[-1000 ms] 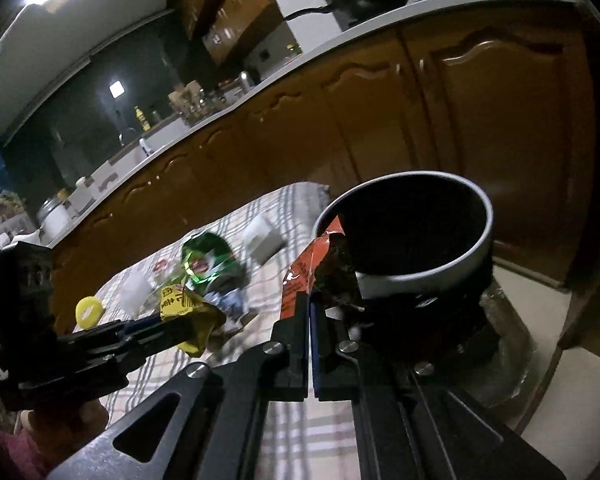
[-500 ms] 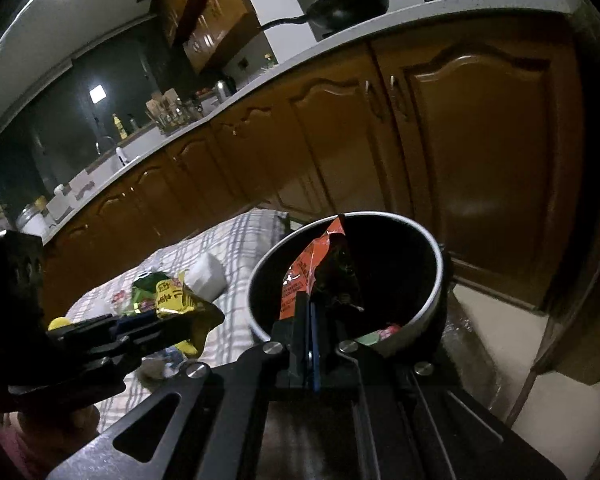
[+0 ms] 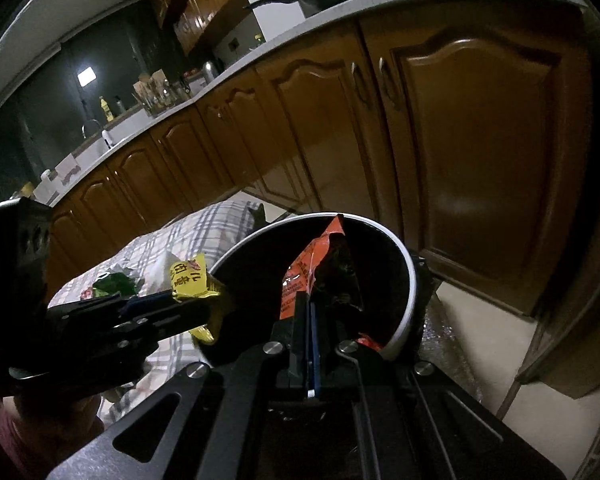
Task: Collect trash
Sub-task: 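Carry both bags over the white bowl and open both tools to drop them, then move both open tools back over the remaining trash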
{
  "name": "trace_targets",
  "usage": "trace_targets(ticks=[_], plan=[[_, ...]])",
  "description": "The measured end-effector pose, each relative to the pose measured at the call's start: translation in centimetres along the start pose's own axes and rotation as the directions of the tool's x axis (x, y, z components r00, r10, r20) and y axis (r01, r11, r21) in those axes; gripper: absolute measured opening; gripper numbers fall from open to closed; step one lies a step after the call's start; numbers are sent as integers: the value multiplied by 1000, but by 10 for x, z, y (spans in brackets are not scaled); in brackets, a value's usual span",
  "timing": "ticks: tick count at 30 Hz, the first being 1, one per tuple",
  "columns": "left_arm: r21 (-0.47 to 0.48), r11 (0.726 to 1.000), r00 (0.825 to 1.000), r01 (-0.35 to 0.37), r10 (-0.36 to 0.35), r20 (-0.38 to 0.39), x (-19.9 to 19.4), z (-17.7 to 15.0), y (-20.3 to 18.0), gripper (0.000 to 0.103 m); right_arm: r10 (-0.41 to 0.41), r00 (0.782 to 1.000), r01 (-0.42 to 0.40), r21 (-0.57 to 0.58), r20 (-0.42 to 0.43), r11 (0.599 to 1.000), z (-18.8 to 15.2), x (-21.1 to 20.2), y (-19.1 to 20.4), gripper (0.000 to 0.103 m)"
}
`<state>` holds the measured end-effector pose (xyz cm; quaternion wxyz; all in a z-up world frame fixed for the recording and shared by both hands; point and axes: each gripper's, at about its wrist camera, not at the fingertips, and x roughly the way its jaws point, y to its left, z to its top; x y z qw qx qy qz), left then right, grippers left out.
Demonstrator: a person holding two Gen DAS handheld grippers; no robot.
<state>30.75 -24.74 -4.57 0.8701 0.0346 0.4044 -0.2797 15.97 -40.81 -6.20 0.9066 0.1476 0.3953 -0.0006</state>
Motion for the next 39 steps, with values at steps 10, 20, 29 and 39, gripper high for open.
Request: trace_targets(ticks=[10,20,29,39], plan=[[-10,1000,1000,-14,14,-13,13,6,1,51,-8,1000,8,-3,-16,1000,10,9,-5,7],[-52,998,999,-25,26,20,-20,-22,11,62,17,1000,-16,43,-8,999,1,1,-6,43],[-94,994,994,-59,67,87,-81,-70,27,67,65,997,-68,97,28,993,-28,-15,20,79],[-134,984,986,-120,134,104,-136,-120,48,67,121,993,-122,105,14,987,-54,-23,62,79]])
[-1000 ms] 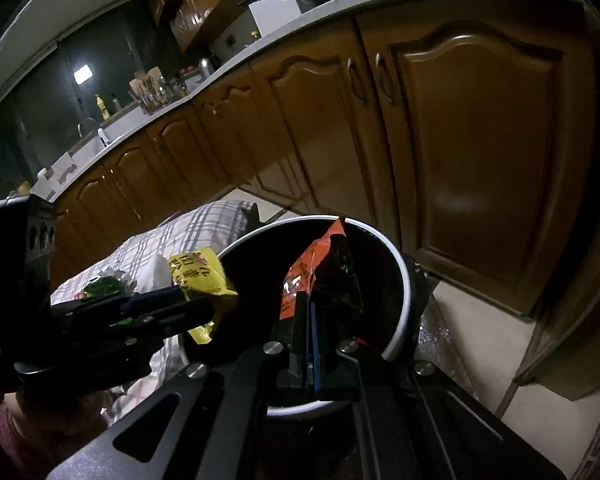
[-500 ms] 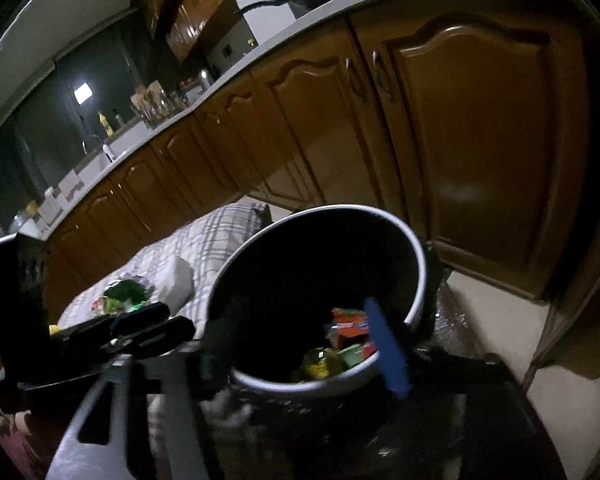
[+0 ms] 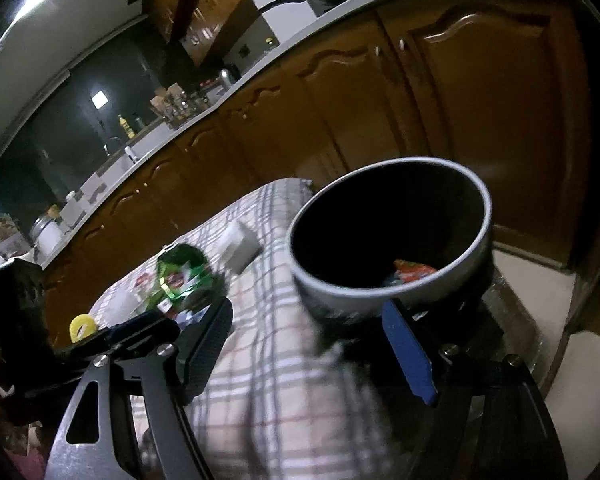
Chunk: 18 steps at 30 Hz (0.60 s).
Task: Collect trash
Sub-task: 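Move both open tools back over the remaining trash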
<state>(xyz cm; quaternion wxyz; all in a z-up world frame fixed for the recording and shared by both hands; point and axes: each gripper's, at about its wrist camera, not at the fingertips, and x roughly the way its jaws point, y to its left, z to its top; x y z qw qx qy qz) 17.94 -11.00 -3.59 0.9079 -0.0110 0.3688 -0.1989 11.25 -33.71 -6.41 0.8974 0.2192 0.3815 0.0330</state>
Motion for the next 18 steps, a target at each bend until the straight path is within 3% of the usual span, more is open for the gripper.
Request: trace_targets(ticks=[18], plan=[[-142,986,995,-87,93,36,-84,-47,82,71,53,997,-58,-84,-62,995,-49,9,85,79]])
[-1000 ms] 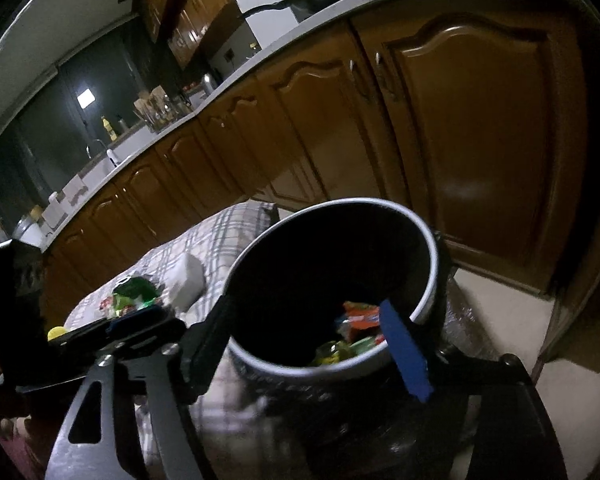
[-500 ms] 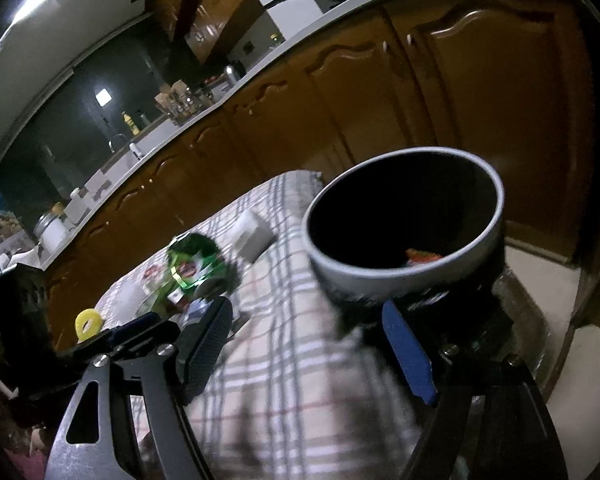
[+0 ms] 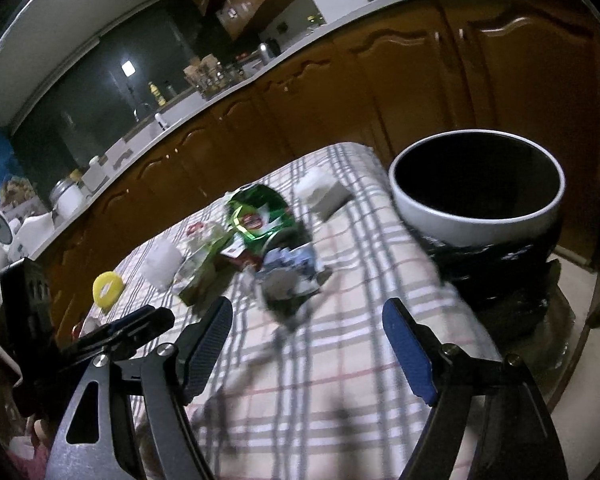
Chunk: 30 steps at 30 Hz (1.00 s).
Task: Collect trash
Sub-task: 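Move both open tools back over the remaining trash, then grasp the light green pouch with the left tool while the right tool grasps crumpled paper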
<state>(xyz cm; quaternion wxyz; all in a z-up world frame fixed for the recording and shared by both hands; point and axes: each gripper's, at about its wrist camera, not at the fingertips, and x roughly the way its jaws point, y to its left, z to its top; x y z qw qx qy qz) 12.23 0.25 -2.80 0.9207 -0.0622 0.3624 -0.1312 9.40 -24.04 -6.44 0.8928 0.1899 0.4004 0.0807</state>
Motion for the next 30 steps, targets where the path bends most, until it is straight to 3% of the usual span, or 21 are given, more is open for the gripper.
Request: trace_targets(ticks=[6,11,15,23,25,26,27,28,30], plan=[[-16,999,999,-41,41,-9,10,12,19,81,9,999,-10,-32,-35,999,0,22,13,79],[-21,998,998,-63,62,-30,33,28,33,83,11,996,-17,-68,-84,998,6,50,18,79],[8,999,998,-37,37,-41,53,41,37,84,9,994,-21,-112,-110,993,11,67,24,79],[48,996,994,-75,78,-82,92,54,35,86,0,988,-21,-132,-155,991,14,91,28,79],[60,995,993,-84,89,-82,99,55,34,83,-1,987,-20,-131,-159,991,15,94,28,79],[66,994,992,-88,94,-83,101,55,33,75,-3,987,-18,-131,-161,991,16,95,27,78],[76,993,991,-87,94,-94,104,55,32,57,-5,987,-17,-131,-162,991,17,96,27,78],[79,994,990,-78,86,-112,108,54,32,48,-5,987,-16,-131,-160,991,17,96,26,74],[74,995,989,-67,76,-126,111,51,32,47,-6,986,-16,-130,-164,991,18,96,25,55]])
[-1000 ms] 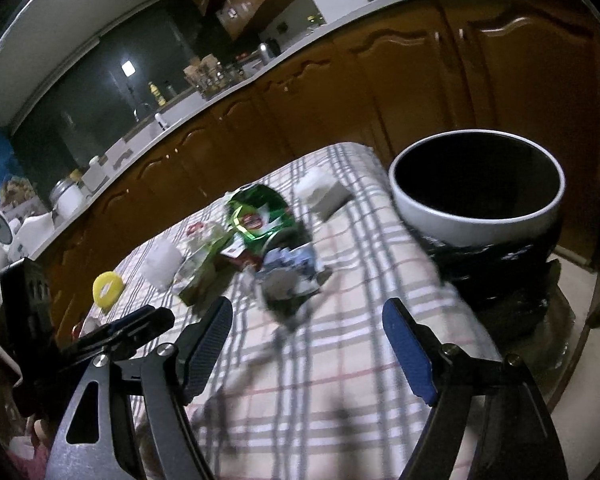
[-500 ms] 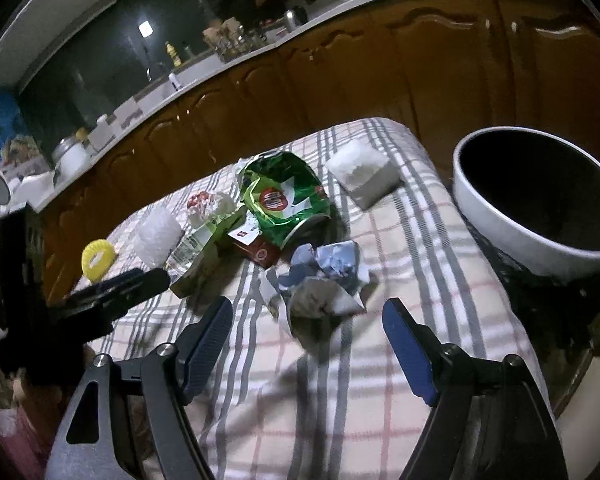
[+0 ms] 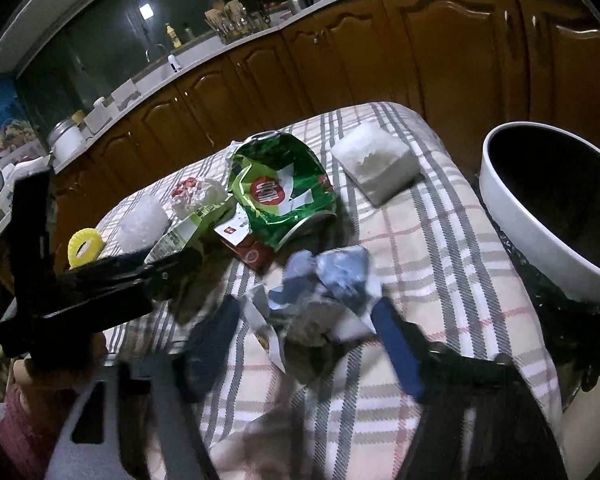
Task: Collect trash
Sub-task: 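Grasp the light green pouch with the left tool while the right tool grasps crumpled paper, then carry the pouch and paper over the white bowl and open both tools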
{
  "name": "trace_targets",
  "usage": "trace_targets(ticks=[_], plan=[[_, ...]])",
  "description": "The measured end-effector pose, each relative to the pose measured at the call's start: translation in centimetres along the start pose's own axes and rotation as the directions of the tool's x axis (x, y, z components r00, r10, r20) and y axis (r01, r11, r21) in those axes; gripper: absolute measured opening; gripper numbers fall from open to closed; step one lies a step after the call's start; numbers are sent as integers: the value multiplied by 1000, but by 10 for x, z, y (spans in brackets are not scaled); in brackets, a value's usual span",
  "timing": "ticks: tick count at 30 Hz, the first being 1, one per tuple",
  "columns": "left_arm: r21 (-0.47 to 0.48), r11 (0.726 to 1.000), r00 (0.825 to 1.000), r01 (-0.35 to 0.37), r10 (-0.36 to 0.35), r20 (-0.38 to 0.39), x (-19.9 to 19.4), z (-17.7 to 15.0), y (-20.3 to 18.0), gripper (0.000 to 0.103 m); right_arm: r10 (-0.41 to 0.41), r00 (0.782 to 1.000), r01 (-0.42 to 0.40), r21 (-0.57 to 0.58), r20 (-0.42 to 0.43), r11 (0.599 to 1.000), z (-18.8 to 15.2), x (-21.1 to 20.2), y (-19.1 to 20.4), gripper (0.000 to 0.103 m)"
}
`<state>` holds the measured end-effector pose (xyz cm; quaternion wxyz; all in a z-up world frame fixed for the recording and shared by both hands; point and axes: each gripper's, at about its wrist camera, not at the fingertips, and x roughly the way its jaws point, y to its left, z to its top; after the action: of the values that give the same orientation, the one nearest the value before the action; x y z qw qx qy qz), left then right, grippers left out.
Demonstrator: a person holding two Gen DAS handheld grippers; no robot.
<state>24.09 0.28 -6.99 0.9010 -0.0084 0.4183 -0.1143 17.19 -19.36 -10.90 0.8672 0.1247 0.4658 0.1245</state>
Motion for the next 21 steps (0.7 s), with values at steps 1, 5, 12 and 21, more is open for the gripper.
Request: trace_targets(ticks=[1,5,12,21], plan=[[6,1000,1000,-1,1,6,-1,-1,-1,47,2,1000,-2,3,-5,1000,0,0,-1,51],[-2,1000,999,26,-26,22,-14,-10,-1,36,13,1000,-13,1,9,1000,-2,-6,-2,24],[-39,996,995,76,-73,66,-51,-31,-1,31,36,999,-36,-10,33,999,-8,-26,-3,15],[24,989,982,146,-148,117,-94,-43,-31,31,40,996,-42,13,85,999,-14,-56,-12,14]])
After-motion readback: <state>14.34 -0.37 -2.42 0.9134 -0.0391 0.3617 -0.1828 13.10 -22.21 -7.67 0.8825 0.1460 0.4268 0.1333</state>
